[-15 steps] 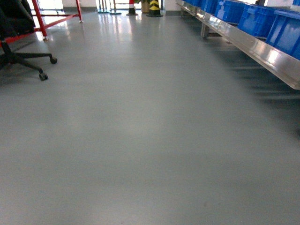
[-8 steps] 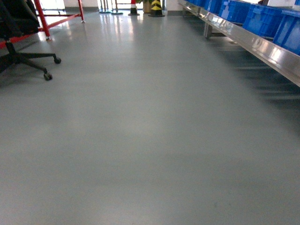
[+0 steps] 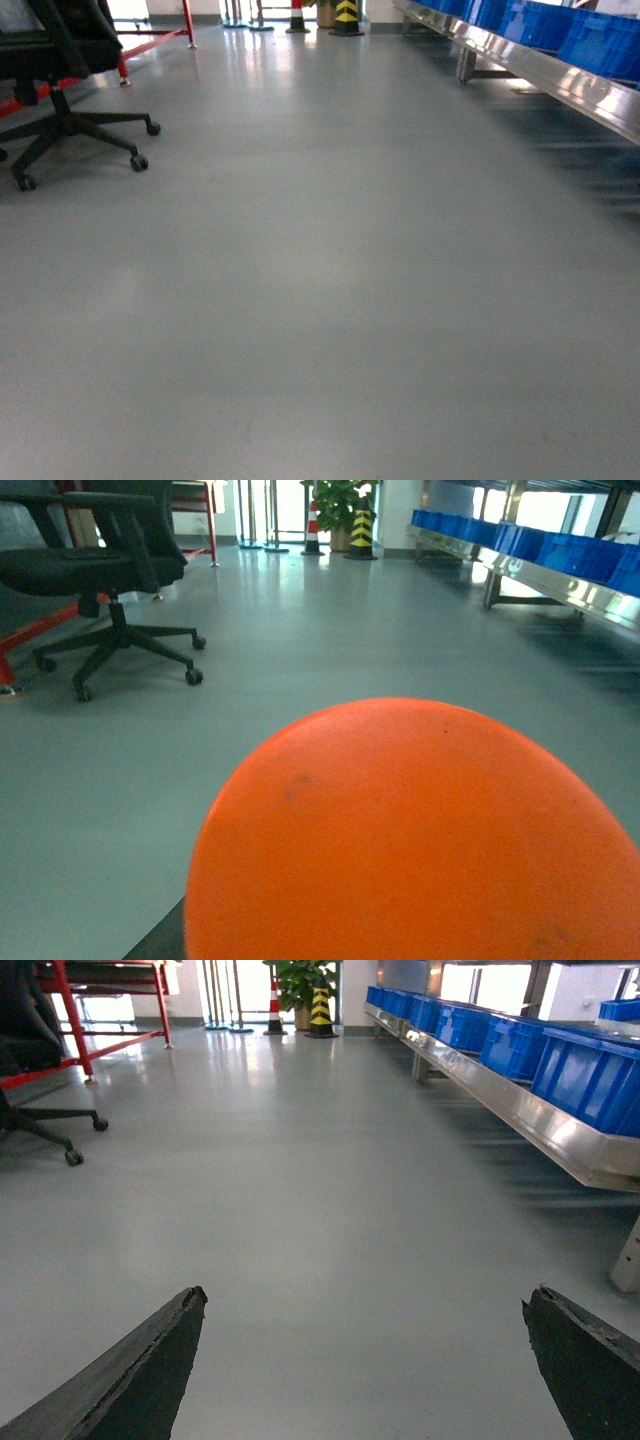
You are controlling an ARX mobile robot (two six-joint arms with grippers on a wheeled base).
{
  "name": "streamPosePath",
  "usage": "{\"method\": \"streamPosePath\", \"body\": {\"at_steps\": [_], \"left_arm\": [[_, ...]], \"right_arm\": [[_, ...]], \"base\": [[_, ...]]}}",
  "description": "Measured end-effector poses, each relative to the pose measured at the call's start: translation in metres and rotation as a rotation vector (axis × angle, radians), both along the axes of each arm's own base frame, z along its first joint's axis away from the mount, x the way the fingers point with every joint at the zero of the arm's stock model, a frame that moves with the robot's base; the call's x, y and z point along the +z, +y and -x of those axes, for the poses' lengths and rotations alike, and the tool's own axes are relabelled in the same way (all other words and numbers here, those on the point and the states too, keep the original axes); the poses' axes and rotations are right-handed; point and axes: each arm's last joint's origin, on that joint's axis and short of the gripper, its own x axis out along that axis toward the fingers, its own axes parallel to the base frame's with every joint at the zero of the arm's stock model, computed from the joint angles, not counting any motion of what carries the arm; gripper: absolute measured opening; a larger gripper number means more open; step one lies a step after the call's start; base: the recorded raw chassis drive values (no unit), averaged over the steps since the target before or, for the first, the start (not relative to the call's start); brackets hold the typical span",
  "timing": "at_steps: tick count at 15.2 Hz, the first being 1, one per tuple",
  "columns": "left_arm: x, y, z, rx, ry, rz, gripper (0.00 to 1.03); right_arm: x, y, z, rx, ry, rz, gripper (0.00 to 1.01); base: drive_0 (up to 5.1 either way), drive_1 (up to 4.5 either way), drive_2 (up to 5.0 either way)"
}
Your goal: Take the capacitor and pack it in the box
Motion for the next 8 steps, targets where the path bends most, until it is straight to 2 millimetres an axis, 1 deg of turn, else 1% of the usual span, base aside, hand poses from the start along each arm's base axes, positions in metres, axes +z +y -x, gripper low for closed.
{"method": "streamPosePath", "body": {"at_steps": [8], "left_arm": [[0.0000,0.0000,0.0000,-0.001,0.000,0.000,0.44]], "right_arm": [[-0.0001,0.0000,0.0000,0.000,0.001,0.000,0.98]], "base": [[0.0,0.00,0.0]]}}
